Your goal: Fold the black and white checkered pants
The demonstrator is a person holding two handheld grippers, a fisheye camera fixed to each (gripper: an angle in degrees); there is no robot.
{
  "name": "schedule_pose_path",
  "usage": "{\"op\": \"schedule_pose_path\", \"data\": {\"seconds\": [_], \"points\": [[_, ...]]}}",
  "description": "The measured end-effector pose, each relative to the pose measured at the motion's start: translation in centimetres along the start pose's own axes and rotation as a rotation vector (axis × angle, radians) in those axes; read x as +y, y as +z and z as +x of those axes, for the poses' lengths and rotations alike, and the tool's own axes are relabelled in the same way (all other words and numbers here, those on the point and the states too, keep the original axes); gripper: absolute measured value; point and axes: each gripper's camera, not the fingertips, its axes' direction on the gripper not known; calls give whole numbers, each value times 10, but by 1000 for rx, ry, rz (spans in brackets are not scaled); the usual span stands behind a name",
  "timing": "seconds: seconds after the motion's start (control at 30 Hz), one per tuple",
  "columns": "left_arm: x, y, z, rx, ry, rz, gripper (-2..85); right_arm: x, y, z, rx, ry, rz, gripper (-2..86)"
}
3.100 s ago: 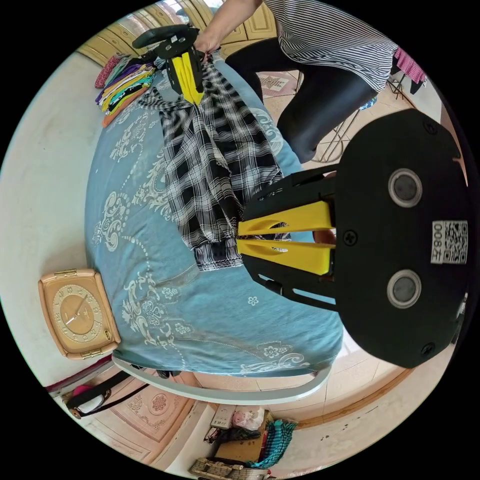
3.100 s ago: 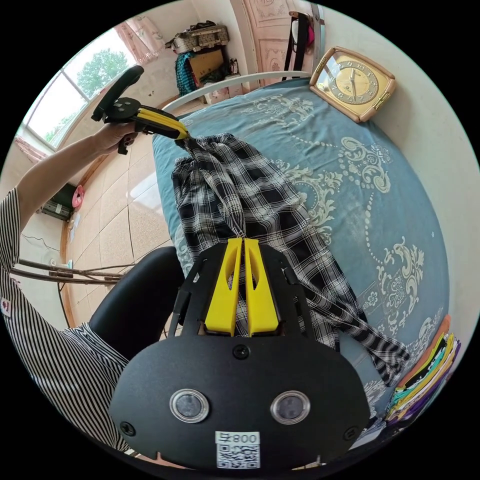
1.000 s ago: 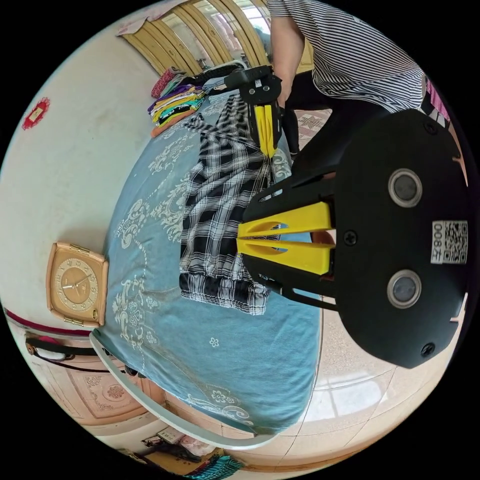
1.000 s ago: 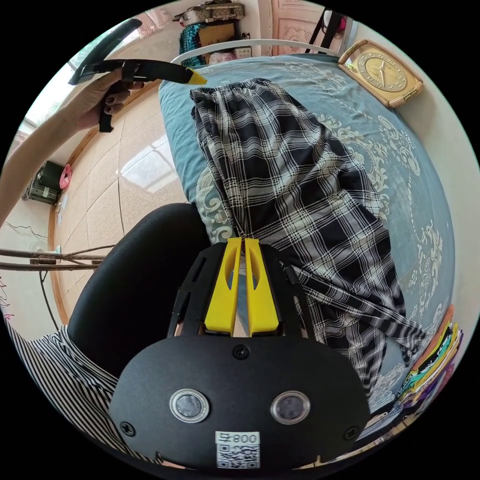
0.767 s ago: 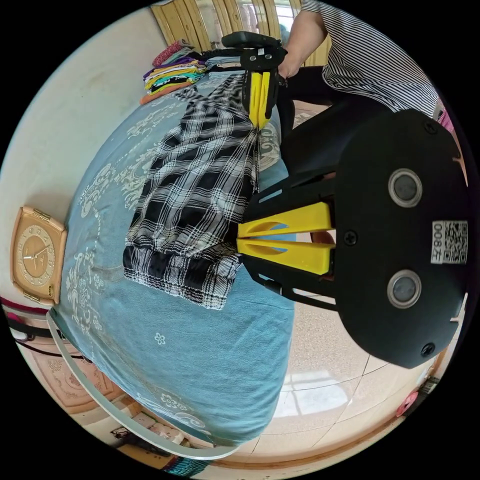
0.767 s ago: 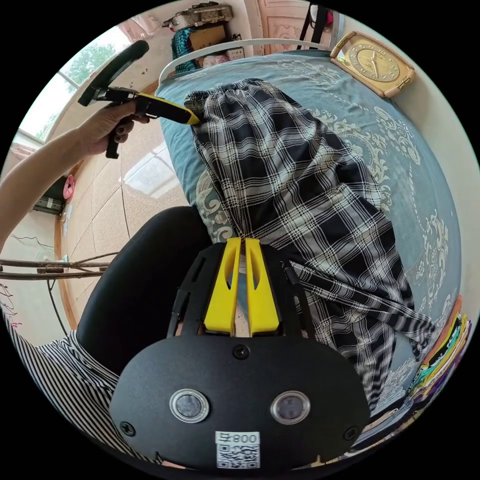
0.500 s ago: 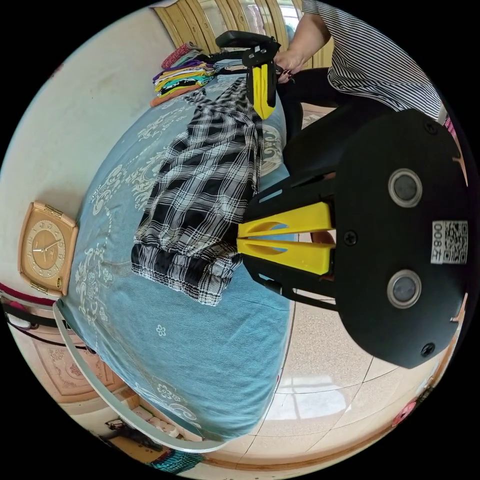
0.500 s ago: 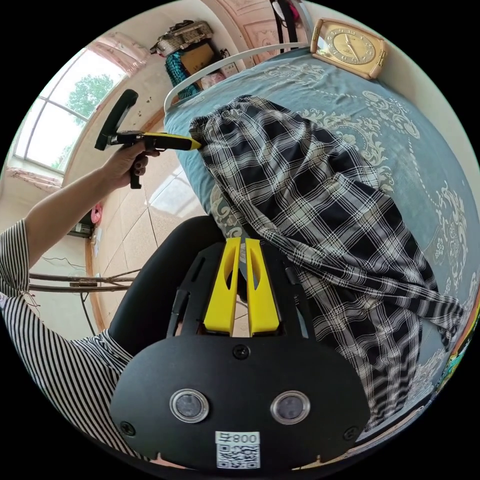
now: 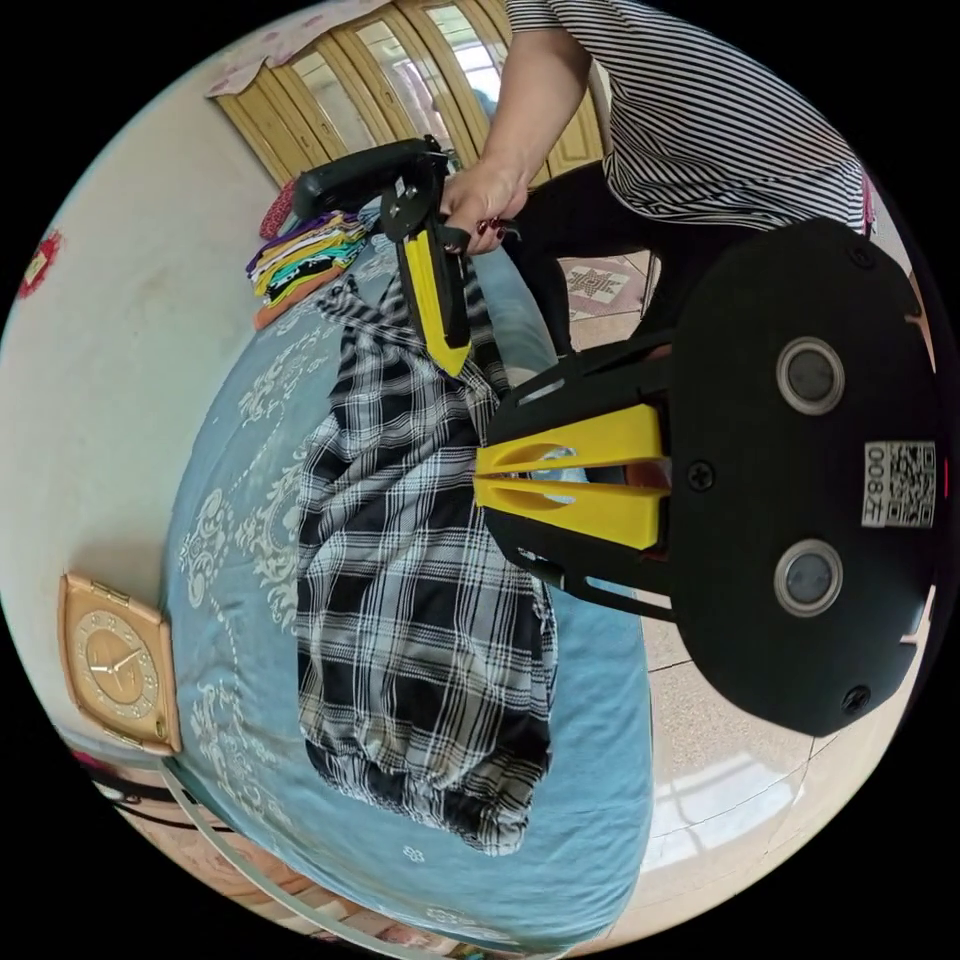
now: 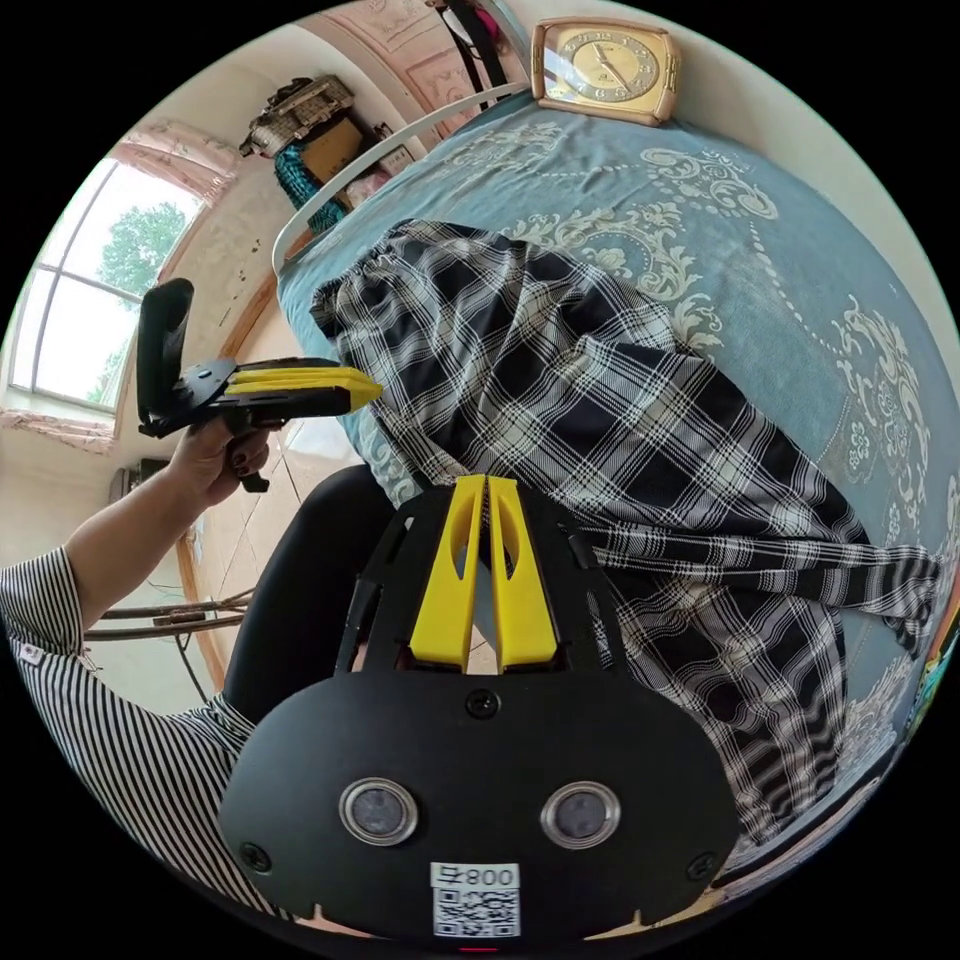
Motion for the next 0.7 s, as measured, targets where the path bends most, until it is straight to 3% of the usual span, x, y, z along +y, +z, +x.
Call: {"op": "schedule_pose_path", "data": {"seconds": [0.1, 0.7], "points": [[-6, 22, 9, -29, 14, -72, 2, 5, 23, 10, 25, -5, -66, 3], [-49, 60, 58, -47, -6, -86, 1, 32, 45, 84, -53, 56, -17, 1]]}}
